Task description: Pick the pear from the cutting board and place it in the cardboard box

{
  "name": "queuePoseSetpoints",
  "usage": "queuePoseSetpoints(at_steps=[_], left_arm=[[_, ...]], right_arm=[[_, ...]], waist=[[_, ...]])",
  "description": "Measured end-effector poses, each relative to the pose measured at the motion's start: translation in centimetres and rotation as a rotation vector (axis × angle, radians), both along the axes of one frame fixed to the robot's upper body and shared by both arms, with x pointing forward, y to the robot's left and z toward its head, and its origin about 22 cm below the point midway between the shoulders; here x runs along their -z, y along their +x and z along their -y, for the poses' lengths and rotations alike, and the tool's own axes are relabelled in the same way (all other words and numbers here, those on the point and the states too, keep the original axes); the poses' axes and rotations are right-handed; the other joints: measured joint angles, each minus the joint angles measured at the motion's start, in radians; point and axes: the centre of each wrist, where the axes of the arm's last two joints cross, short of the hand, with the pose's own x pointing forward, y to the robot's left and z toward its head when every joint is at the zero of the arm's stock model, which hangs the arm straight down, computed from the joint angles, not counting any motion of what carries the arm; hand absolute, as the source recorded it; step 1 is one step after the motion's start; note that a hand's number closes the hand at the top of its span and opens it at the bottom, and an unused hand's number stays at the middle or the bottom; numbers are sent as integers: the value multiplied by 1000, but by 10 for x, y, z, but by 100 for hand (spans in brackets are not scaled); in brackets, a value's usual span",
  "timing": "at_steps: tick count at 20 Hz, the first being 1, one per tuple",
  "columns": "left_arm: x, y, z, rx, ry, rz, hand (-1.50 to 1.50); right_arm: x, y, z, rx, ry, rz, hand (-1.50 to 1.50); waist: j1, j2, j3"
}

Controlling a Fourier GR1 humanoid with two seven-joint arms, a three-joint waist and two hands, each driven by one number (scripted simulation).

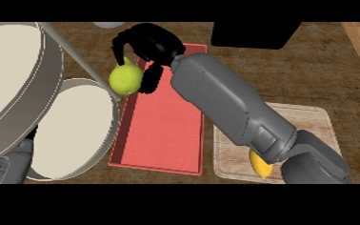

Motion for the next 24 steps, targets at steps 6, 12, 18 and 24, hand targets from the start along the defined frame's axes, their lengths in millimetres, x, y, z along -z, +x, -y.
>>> queuePoseSetpoints(at_steps=[6, 12, 18, 24], left_arm=[[-5, 11, 7, 25, 4, 9, 0], [-1, 14, 8, 39, 3, 11, 0], [1, 12, 12, 33, 1, 11, 0], [-3, 7, 4, 15, -4, 6, 0]], right_arm=[[32, -4, 5, 78, -45, -131, -150], [38, -7, 4, 70, 12, -175, -150], [34, -3, 7, 68, 206, -175, -150], [22, 15, 22, 103, 407, -240, -150]], waist=[[28, 9, 0], [36, 12, 0], [32, 11, 1], [12, 8, 1]])
